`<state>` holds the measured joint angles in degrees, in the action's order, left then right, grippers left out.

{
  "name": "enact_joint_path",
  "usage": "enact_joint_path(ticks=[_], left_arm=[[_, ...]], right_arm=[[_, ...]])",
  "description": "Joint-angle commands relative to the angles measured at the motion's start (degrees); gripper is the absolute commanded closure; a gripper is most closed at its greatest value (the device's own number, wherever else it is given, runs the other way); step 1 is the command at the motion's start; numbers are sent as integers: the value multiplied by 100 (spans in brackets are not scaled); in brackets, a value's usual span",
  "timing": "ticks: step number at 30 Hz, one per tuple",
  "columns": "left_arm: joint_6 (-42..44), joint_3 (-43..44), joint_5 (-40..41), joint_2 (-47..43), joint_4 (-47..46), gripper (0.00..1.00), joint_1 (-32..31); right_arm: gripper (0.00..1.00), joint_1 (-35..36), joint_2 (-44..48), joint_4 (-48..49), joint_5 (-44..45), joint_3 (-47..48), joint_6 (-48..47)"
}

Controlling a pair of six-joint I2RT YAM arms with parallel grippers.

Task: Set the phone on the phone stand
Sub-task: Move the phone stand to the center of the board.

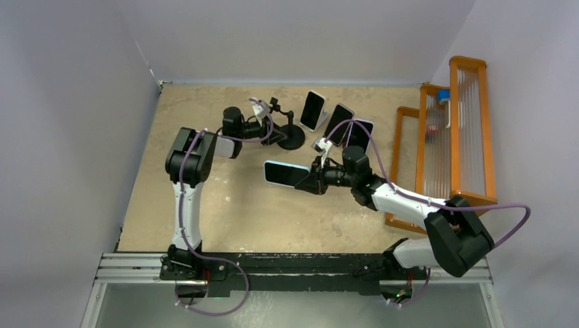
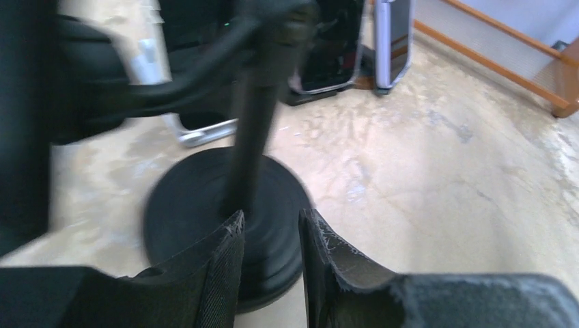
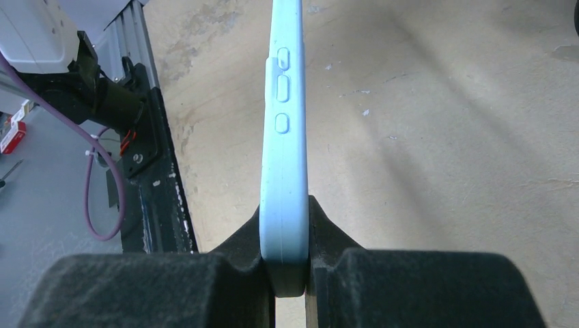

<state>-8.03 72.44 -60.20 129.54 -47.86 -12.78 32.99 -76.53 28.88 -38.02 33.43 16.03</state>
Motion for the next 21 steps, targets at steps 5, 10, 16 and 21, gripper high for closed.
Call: enact_joint_path(ticks=[5, 10, 16, 21], left_arm=[[-1155, -724, 40, 141, -3020, 65, -387], [-831, -949, 1361, -3, -2911, 65, -578], [-561, -1235, 2698, -172, -3062, 64, -779], [-866, -1014, 2718, 98, -3543, 64, -874]], right_arm=[[100, -3, 182, 230, -83, 276, -122], [100, -3, 239, 217, -100, 228, -113], [100, -3, 278, 242, -155, 164, -97], [100, -3, 184, 237, -221, 182, -123]])
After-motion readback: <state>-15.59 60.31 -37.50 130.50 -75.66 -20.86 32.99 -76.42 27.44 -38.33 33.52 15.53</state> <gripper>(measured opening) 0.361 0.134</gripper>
